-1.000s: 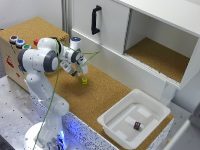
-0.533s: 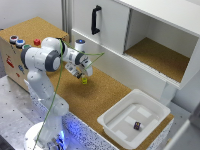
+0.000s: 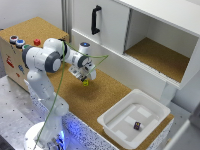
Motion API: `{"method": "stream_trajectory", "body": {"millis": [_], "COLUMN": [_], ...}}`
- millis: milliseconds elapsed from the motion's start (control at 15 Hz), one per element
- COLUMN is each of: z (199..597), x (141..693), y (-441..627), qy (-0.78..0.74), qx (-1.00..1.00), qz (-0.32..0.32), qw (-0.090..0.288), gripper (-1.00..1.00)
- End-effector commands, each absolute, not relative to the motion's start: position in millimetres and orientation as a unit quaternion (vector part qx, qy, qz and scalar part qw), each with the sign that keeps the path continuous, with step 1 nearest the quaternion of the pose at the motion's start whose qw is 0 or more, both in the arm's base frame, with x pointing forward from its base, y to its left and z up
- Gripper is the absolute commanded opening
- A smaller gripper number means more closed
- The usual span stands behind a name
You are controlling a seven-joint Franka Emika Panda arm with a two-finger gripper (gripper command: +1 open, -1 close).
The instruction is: Push the yellow block to the right
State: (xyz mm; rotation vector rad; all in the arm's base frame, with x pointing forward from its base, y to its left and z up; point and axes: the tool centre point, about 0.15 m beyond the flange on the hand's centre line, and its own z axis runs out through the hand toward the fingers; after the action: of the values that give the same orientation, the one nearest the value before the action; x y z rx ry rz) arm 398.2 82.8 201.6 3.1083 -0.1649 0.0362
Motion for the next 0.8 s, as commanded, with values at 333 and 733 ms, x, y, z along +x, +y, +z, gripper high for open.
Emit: {"method": "stream_trajectory", "body": {"millis": [333,733], "z": [213,197], "x": [354,337], "y": [67,46], "qy": [-0.016,-0.028], "qx": [1.000,0.999], "qz": [0.008,-0.003], "qw": [0.008,0.017], "gripper": [-1.00,-1.00]}}
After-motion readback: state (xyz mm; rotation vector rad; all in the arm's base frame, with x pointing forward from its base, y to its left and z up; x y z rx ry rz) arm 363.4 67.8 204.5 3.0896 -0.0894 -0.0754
